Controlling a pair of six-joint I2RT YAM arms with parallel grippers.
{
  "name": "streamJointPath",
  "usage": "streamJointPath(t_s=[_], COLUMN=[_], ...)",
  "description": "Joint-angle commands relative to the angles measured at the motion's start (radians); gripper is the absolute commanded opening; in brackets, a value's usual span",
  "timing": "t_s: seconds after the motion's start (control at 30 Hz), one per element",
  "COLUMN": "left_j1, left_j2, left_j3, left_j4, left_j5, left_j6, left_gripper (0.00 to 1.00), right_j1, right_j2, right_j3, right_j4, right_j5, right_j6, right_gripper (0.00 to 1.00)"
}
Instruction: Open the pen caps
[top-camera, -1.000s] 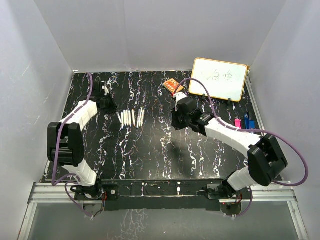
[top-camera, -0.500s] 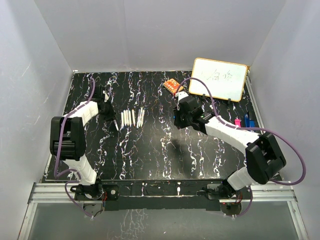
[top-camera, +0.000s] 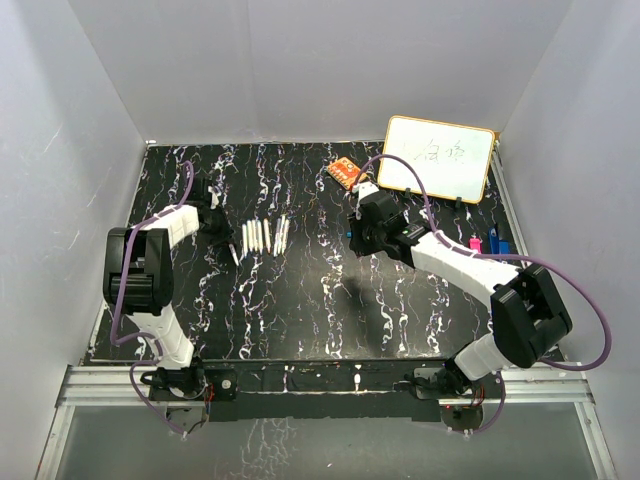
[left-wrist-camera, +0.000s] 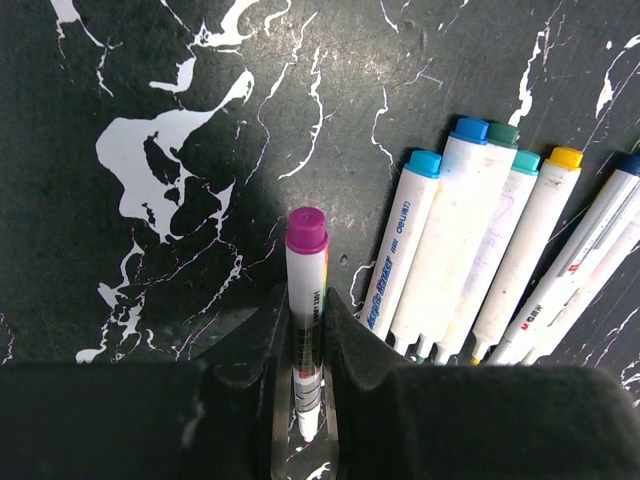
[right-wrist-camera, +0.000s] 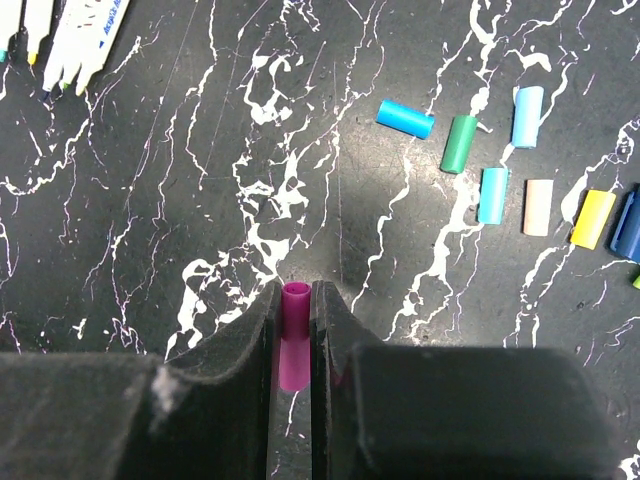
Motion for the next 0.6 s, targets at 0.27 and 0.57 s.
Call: streamJointPath(t_s=[0.27, 0.57], left_j1=[0.006, 0.007], left_j2=[-0.003, -0.079], left_j3=[-0.019, -0.004], left_j4=[0.022, -0.006], left_j5=[0.053, 0.013], left_j6=[-0.011, -0.024], left_gripper=[0.24, 0.31], right_j1=[-0.016, -0.037], right_j2=[-0.003, 0.065], right_j3=[0.020, 0.013], right_j4=[0.049, 0.081], right_j5=[-0.002, 0.068], right_j6=[-0.007, -0.002], right_gripper=[0.00, 0.00])
